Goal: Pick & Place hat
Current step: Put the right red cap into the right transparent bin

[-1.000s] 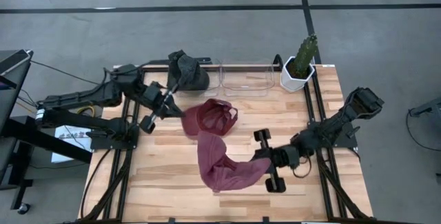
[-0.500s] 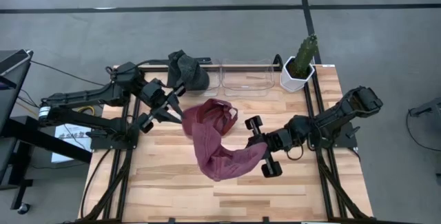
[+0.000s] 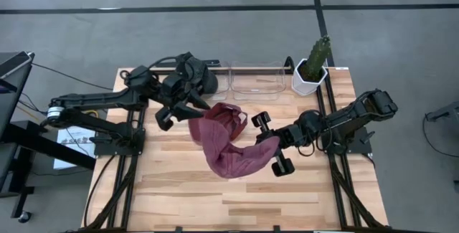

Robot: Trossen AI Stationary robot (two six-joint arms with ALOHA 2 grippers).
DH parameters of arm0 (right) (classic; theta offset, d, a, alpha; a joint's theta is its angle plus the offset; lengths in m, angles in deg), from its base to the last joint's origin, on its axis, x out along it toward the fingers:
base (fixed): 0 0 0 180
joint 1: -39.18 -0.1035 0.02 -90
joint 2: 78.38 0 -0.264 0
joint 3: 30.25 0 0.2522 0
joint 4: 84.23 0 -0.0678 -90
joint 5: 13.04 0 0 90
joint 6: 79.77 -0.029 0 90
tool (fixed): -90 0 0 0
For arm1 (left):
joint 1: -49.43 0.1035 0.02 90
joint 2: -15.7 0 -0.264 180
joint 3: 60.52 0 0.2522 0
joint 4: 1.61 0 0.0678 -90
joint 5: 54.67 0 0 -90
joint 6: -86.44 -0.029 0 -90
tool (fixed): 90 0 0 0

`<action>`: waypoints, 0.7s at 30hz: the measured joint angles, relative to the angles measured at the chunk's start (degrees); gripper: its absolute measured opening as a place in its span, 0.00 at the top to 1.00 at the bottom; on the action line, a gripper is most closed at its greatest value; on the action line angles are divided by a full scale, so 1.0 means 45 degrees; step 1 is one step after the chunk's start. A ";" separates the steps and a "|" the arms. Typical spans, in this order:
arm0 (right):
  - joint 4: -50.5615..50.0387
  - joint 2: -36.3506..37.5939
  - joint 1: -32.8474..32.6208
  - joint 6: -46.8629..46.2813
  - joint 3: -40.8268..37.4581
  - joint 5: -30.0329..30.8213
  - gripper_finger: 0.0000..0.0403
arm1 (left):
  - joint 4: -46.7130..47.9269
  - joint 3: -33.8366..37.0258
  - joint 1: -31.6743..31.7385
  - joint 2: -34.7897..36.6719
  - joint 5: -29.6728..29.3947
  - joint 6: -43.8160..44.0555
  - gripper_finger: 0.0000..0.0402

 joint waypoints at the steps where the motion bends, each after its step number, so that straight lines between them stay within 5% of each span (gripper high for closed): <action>1: -0.0003 0.0000 0.0021 0.0000 0.0042 -0.0012 0.99 | -0.0057 0.0000 -0.0016 -0.0032 0.0004 0.0028 0.66; 21: -0.0955 -0.0100 0.1485 -0.0998 0.1675 -0.0950 0.99 | -0.0545 -0.0005 -0.0024 -0.0496 0.0004 -0.0079 0.67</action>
